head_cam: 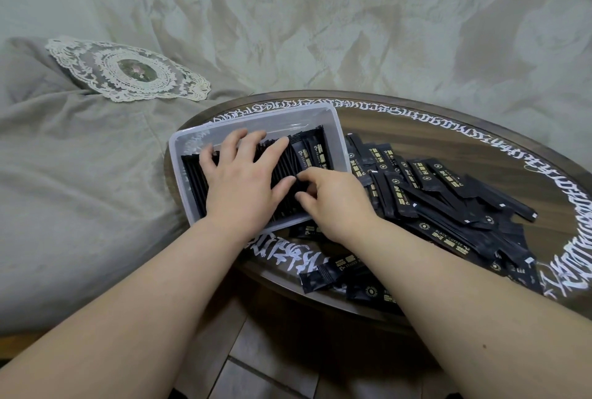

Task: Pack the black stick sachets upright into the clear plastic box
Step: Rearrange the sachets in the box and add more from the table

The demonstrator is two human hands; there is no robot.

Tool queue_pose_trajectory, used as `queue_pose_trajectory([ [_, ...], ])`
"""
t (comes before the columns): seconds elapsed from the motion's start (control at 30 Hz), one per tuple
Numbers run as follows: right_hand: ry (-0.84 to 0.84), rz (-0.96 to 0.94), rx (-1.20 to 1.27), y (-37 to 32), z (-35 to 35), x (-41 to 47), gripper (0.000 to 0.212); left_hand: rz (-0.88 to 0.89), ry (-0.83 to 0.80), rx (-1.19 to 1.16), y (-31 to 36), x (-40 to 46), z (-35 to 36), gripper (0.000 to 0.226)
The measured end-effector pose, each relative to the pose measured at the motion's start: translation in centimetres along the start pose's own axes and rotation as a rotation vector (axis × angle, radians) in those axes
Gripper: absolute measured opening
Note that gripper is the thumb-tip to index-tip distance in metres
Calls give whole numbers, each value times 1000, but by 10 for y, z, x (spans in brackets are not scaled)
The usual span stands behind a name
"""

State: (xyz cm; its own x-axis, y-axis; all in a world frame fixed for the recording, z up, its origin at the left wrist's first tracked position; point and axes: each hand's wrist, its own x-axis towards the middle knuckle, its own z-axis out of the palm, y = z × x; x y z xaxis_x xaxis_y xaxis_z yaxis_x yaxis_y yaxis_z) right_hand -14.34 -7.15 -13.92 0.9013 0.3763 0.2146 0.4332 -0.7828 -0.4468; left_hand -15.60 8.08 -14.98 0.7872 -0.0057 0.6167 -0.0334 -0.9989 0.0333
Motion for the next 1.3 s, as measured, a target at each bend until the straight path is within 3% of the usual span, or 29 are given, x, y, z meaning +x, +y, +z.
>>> queue_pose_trajectory([
  [0.13,36,-25,-2,1,0,-3,31,-17,-32,0,0,-2,2,58],
  [0.33,259,93,69,2,-10,-7,31,-22,-30,-24,-1,-2,1,58],
  [0.5,139,156,-134,-5,-8,-3,15,-11,-22,-25,0,-4,2,58],
  [0.77,54,138,-276,-11,-3,6,18,-15,-33,-19,1,-4,1,59],
  [1.0,55,177,-279,-11,0,14,27,-24,-33,-16,1,-5,1,61],
  [1.3,126,237,-219,-10,2,18,6,-28,-34,-20,1,-5,1,60],
])
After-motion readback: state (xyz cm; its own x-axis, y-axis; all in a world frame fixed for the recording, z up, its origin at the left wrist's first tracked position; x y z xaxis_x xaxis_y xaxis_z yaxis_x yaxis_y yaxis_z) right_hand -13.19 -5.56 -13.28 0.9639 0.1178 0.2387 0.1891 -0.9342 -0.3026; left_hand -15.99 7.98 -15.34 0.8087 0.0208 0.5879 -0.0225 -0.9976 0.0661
